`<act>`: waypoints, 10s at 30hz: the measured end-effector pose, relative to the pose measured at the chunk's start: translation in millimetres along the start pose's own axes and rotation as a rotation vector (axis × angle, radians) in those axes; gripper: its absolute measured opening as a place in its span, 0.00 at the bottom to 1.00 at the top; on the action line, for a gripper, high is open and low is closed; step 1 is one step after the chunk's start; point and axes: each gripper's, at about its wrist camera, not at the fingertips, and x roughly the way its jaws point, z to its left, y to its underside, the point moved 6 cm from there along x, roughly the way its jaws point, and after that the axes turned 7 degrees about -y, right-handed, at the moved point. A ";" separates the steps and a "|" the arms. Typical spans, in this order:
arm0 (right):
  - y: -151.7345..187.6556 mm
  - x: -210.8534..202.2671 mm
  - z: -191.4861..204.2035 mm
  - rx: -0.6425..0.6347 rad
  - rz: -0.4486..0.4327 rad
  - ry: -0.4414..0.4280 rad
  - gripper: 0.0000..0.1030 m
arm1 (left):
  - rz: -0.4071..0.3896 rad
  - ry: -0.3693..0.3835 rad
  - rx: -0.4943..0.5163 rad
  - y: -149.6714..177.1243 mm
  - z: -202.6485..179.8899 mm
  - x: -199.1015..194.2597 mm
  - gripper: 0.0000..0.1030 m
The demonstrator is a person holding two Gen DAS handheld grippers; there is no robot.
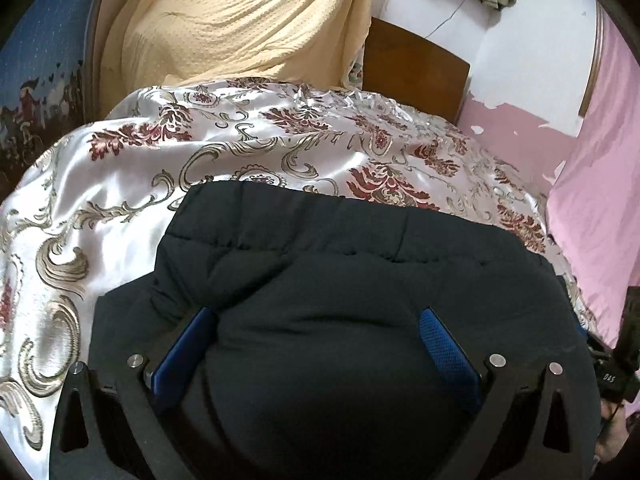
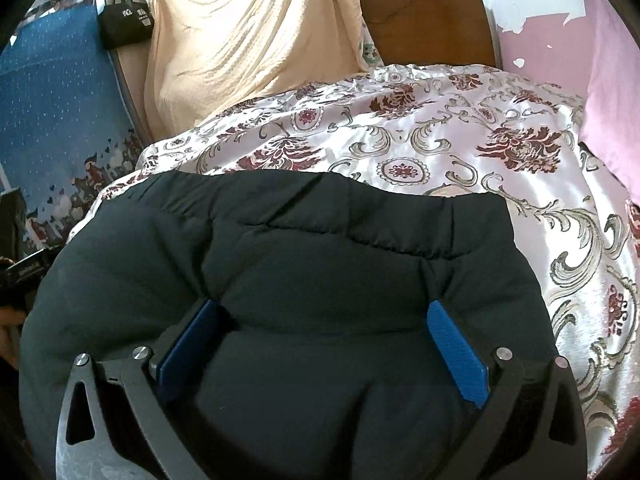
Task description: Fold large clothes
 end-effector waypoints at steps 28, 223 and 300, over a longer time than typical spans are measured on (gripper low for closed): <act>4.3 5.7 -7.2 0.031 -0.012 -0.044 0.99 | -0.012 0.013 -0.024 5.2 2.4 8.5 1.00; 181.3 -404.4 210.0 -0.109 -0.307 0.114 0.98 | -0.320 -0.156 0.133 192.8 10.4 -464.3 1.00; 291.9 -432.5 278.3 -0.162 -0.350 0.110 0.98 | -0.369 -0.220 0.182 300.0 30.2 -497.0 1.00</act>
